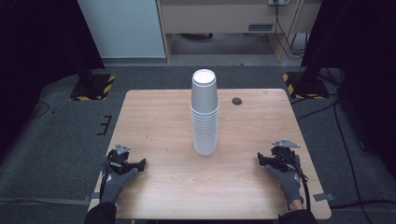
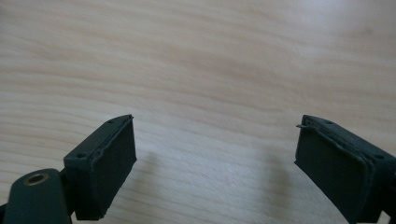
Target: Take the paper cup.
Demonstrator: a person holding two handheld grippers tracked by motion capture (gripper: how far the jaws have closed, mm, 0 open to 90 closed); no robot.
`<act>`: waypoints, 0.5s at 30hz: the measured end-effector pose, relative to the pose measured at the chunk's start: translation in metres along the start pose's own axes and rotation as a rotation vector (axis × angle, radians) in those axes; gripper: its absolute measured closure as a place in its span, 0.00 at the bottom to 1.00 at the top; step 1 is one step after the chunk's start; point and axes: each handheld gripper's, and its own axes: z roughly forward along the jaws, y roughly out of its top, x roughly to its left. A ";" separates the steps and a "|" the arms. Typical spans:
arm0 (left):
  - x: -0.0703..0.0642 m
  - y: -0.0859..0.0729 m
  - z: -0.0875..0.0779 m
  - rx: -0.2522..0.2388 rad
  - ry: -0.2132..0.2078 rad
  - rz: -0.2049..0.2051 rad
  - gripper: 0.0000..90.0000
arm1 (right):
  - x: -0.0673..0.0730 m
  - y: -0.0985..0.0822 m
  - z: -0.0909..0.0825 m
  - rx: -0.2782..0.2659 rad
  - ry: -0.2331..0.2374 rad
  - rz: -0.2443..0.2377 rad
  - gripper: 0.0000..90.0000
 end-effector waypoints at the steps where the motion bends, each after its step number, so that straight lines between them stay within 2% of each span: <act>1: 0.000 0.000 0.000 0.000 0.000 0.000 0.00 | 0.002 0.003 -0.003 -0.020 0.011 0.000 0.13; 5: 0.000 0.000 0.000 0.000 0.000 0.000 0.00 | 0.009 0.010 -0.013 -0.083 0.043 0.012 0.12; 6: 0.000 0.000 0.000 0.000 0.000 0.000 0.00 | 0.012 0.013 -0.017 -0.102 0.052 0.000 0.12; 8: 0.000 0.000 0.000 0.000 0.000 0.001 0.00 | 0.014 0.015 -0.020 -0.112 0.049 -0.002 0.13; 9: 0.000 0.000 0.000 0.000 0.000 0.000 0.00 | 0.016 0.021 -0.026 -0.144 0.055 0.001 0.13; 11: 0.000 0.000 0.000 0.000 0.000 0.000 0.00 | 0.016 0.023 -0.029 -0.155 0.060 0.004 0.13; 13: 0.000 0.000 0.000 0.000 0.000 0.000 0.00 | 0.017 0.032 -0.039 -0.201 0.069 0.006 0.13; 15: 0.000 0.000 0.000 0.000 -0.001 0.000 0.00 | 0.018 0.035 -0.042 -0.222 0.076 0.011 0.13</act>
